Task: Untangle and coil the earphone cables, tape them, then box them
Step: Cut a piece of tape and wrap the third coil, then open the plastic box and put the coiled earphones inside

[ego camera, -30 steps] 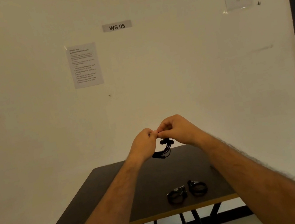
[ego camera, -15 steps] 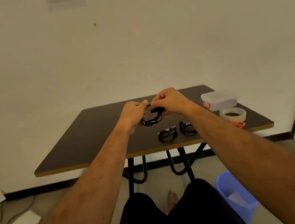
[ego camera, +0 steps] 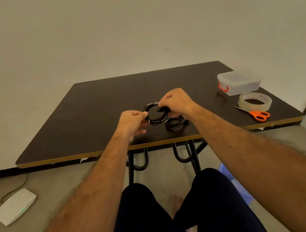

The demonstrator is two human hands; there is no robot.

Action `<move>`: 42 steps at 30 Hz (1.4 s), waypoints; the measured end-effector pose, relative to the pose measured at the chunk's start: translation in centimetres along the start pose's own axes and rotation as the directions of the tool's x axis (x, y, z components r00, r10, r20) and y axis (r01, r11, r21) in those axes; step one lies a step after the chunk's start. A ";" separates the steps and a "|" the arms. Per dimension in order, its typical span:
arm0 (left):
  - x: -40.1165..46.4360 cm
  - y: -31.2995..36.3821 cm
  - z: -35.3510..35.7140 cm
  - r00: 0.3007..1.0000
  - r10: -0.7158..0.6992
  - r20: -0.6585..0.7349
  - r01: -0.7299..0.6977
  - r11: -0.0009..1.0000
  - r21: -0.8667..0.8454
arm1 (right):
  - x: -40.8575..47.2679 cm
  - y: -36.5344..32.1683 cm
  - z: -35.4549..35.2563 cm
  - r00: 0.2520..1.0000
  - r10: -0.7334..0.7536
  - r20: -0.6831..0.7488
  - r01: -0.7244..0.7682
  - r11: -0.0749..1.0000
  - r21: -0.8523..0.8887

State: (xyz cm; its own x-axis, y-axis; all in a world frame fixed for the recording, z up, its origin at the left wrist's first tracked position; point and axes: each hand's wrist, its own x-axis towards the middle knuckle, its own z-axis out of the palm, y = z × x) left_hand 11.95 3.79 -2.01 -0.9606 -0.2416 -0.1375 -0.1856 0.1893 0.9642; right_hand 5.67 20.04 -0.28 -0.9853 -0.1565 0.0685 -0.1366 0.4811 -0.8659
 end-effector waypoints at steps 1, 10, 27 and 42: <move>0.4 -0.2 0.1 1.000 -0.015 -0.006 0.015 1.000 0.017 | 0.5 0.1 0.1 1.000 0.000 0.008 0.000 0.999 -0.032; 6.2 -1.0 0.5 0.992 -0.123 -0.042 0.129 0.969 0.209 | 6.5 1.5 1.5 0.985 0.071 0.155 -0.007 0.926 -0.378; 9.1 -0.6 0.4 0.998 -0.066 -0.016 0.066 0.890 0.451 | 8.9 2.9 0.4 0.904 0.159 0.396 -0.002 0.929 -0.369; 10.3 2.2 4.3 0.948 0.307 -0.079 -0.194 0.759 0.622 | 8.7 4.9 -3.3 0.970 -0.057 0.236 0.102 0.978 -0.183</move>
State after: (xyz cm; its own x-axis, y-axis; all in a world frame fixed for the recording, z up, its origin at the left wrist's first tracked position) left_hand 0.70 5.83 -2.25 -0.9518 -0.2460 0.1834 -0.0834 0.7826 0.6170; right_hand -3.95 23.88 -2.24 -0.9240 -0.3823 -0.0012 -0.2523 0.6122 -0.7493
